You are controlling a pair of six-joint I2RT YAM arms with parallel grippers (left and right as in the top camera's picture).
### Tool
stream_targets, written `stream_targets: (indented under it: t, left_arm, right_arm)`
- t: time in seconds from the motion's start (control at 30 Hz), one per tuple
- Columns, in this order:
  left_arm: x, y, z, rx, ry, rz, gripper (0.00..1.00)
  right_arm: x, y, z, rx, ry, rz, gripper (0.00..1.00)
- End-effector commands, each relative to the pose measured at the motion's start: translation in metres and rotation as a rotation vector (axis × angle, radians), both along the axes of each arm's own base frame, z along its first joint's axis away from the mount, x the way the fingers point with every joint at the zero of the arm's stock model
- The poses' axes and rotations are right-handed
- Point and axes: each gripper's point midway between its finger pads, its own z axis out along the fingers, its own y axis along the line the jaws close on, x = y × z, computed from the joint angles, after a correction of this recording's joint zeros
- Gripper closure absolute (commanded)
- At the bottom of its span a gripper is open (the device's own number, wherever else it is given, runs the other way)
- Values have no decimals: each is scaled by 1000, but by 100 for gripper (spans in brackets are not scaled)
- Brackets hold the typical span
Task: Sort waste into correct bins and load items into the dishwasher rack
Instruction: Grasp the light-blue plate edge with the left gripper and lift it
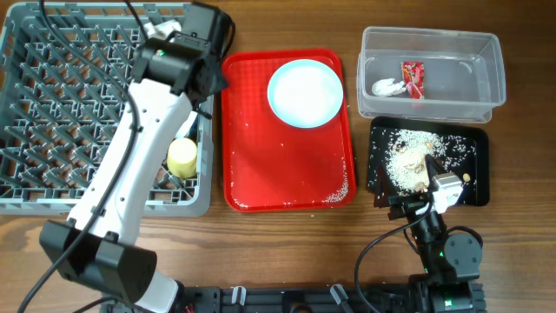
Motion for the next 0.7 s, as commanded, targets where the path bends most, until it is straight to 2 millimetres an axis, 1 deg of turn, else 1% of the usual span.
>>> stream_targets:
  t: [0.0, 0.03, 0.07, 0.1, 0.2, 0.23, 0.27, 0.37, 0.4, 0.43, 0.5, 0.53, 0.57, 0.63, 0.67]
  left_arm:
    - [7, -78, -39, -249, 95, -273, 14]
    - [14, -90, -51, -263, 92, -296, 18]
    - [20, -99, -62, -278, 94, -311, 28]
    - [26, -108, -78, -283, 111, -322, 37]
    - [41, -130, -121, -293, 142, -347, 40]
    - [43, -135, -139, -288, 166, -349, 40]
    - [42, -139, -163, -281, 209, -338, 43]
    - [36, -143, -197, -300, 287, -314, 46]
    - [32, -145, -209, -312, 318, -316, 49]
    - [29, -146, -218, -314, 343, -315, 54]
    - [21, -144, -228, -304, 386, -310, 68]
    - [16, -142, -229, -298, 407, -305, 80]
    - [10, -140, -228, -295, 429, -288, 83]
    - [1, -131, -221, -284, 463, -270, 94]
    - [-2, -126, -217, -275, 475, -260, 96]
  right_arm:
    - [-1, 1, 2, -17, -13, 9, 0]
    - [-1, 1, 2, -17, -13, 9, 0]
    - [-1, 1, 2, -17, -13, 9, 0]
    - [-1, 1, 2, -17, -13, 9, 0]
    - [-1, 1, 2, -17, -13, 9, 0]
    - [-1, 1, 2, -17, -13, 9, 0]
    - [-1, 1, 2, -17, -13, 9, 0]
    - [-1, 1, 2, -17, -13, 9, 0]
    - [-1, 1, 2, -17, -13, 9, 0]
    - [-1, 1, 2, -17, -13, 9, 0]
    - [-1, 1, 2, -17, -13, 9, 0]
    - [-1, 1, 2, -17, -13, 9, 0]
    - [-1, 1, 2, -17, -13, 9, 0]
    - [-1, 1, 2, -17, -13, 9, 0]
    - [-1, 1, 2, -17, -13, 9, 0]
